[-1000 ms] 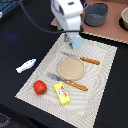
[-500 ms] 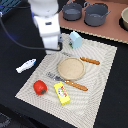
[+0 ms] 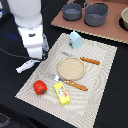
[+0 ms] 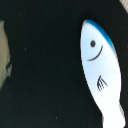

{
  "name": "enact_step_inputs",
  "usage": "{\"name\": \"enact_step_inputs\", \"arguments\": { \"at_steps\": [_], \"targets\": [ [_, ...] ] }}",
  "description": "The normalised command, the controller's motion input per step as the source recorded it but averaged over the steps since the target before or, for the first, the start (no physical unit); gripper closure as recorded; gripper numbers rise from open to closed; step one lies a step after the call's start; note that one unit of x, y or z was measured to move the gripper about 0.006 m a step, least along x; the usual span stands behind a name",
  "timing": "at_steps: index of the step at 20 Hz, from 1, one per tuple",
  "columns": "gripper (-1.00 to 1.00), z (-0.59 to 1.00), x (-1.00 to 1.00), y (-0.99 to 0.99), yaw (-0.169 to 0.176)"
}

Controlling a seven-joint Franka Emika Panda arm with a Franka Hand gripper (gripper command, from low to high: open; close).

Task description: Interact with the objects in diverse but meaningful ways.

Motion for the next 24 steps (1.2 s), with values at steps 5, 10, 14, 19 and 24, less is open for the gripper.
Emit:
{"name": "enact_step_inputs", "arguments": {
  "at_steps": [5, 10, 14, 19, 24],
  "targets": [
    [-1.00, -0.26, -0.16, -0.30, 0.071],
    [-1.00, -0.30, -0.40, -0.30, 0.074],
    [-1.00, -0.29, -0.52, -0.24, 0.076],
    [1.00, -0.33, -0.49, -0.21, 0.078],
    [1.00, -0.30, -0.43, -0.18, 0.078]
  ]
}}
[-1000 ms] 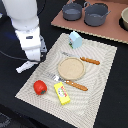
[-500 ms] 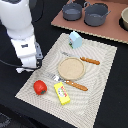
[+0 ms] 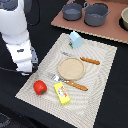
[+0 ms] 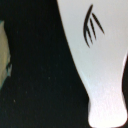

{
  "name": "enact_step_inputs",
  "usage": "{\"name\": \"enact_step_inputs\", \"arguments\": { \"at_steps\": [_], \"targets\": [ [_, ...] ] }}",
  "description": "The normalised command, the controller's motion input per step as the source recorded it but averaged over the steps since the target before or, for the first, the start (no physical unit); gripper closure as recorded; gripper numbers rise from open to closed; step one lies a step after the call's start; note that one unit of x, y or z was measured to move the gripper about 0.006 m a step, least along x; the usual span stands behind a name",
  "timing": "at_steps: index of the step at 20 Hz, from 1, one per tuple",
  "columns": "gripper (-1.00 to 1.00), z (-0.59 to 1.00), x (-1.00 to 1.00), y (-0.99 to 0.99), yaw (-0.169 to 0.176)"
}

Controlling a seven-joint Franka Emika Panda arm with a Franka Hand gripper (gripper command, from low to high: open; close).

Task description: Interact with the objects in diverse but meaningful ways.

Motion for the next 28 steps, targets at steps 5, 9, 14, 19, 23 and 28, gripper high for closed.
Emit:
{"name": "enact_step_inputs", "arguments": {
  "at_steps": [5, 9, 14, 19, 23, 28],
  "targets": [
    [1.00, -0.25, -0.33, -0.13, 0.066],
    [1.00, -0.21, -0.24, -0.11, 0.061],
    [1.00, 0.30, 0.07, -0.01, 0.085],
    [1.00, 1.00, 0.68, 0.16, 0.049],
    [1.00, 0.97, 1.00, 0.21, 0.012],
    [1.00, 0.50, 1.00, 0.09, 0.000]
  ]
}}
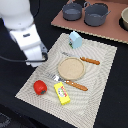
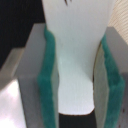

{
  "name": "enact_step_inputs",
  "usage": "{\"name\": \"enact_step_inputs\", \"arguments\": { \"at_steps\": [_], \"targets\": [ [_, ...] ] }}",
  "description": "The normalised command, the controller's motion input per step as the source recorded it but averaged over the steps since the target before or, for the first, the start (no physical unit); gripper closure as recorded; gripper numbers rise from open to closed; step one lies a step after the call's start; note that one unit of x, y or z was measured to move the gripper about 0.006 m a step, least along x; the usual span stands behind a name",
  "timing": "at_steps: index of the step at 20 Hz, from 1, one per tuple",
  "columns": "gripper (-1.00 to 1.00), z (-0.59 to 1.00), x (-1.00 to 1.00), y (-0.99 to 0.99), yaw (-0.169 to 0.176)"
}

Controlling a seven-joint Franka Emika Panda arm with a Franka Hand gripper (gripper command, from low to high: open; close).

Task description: Interact with the objects in diverse but meaningful ways.

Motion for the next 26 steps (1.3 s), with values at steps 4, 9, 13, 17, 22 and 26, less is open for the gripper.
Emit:
{"name": "enact_step_inputs", "arguments": {
  "at_steps": [4, 9, 13, 17, 22, 26],
  "targets": [
    [1.00, 0.15, 1.00, 0.02, -0.002],
    [1.00, 0.10, 1.00, 0.00, -0.010],
    [1.00, 0.10, 1.00, 0.00, -0.015],
    [1.00, 0.12, 0.99, 0.00, -0.023],
    [1.00, 0.20, 0.98, 0.04, -0.022],
    [1.00, 0.12, 0.96, 0.15, -0.009]
  ]
}}
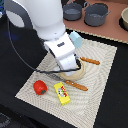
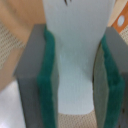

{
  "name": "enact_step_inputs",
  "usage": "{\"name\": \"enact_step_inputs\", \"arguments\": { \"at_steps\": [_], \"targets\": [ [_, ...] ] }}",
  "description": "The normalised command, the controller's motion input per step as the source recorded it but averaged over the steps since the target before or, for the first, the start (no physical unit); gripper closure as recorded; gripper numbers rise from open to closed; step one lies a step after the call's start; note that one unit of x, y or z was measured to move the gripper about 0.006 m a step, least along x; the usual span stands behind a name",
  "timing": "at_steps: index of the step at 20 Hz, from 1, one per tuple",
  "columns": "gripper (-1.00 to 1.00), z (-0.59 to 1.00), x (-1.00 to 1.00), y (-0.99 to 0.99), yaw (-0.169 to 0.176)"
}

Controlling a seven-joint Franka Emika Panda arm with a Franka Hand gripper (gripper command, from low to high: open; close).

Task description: Interact with the objects in diverse but meaningful ways.

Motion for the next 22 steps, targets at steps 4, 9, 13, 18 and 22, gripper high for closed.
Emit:
{"name": "enact_step_inputs", "arguments": {
  "at_steps": [4, 9, 13, 18, 22],
  "targets": [
    [1.00, 0.04, 0.78, 0.42, 0.000],
    [1.00, 0.03, 0.61, 0.45, 0.006],
    [-1.00, 0.14, 0.39, 0.18, 0.000],
    [-1.00, 0.82, 0.42, 0.05, 0.000],
    [-1.00, 1.00, 0.15, 0.01, 0.000]
  ]
}}
